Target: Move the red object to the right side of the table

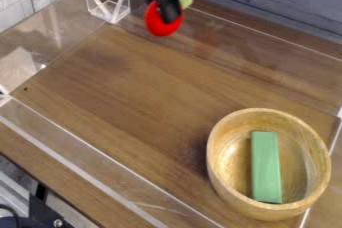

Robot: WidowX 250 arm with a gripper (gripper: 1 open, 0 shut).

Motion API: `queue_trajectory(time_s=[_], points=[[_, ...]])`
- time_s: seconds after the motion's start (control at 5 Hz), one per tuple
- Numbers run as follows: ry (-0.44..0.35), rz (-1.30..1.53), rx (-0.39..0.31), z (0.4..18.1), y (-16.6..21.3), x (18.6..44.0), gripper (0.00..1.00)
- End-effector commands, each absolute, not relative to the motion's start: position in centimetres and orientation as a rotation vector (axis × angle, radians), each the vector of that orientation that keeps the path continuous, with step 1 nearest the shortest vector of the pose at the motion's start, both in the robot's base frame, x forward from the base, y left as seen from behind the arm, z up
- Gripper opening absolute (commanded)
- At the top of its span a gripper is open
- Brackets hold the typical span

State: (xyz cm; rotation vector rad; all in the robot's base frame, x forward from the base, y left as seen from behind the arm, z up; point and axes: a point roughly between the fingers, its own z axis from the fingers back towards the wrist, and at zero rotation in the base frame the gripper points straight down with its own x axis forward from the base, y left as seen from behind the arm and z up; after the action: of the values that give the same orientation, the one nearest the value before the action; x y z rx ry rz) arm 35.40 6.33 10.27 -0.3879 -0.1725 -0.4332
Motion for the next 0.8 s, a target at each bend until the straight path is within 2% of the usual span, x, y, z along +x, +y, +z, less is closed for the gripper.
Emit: queue_trajectory(time_s=[0.0, 0.2, 0.4, 0.6], points=[[-0.237, -0.489, -0.359, 12.2, 4.5, 36.9, 0.0], [-0.225, -0.53, -0.379, 11.4, 2.2, 37.3, 0.0], [-0.261, -0.492, -0.386, 13.0, 1.0, 37.1, 0.0], [-0.287, -0.482, -0.397, 15.2, -0.3, 35.7, 0.0]])
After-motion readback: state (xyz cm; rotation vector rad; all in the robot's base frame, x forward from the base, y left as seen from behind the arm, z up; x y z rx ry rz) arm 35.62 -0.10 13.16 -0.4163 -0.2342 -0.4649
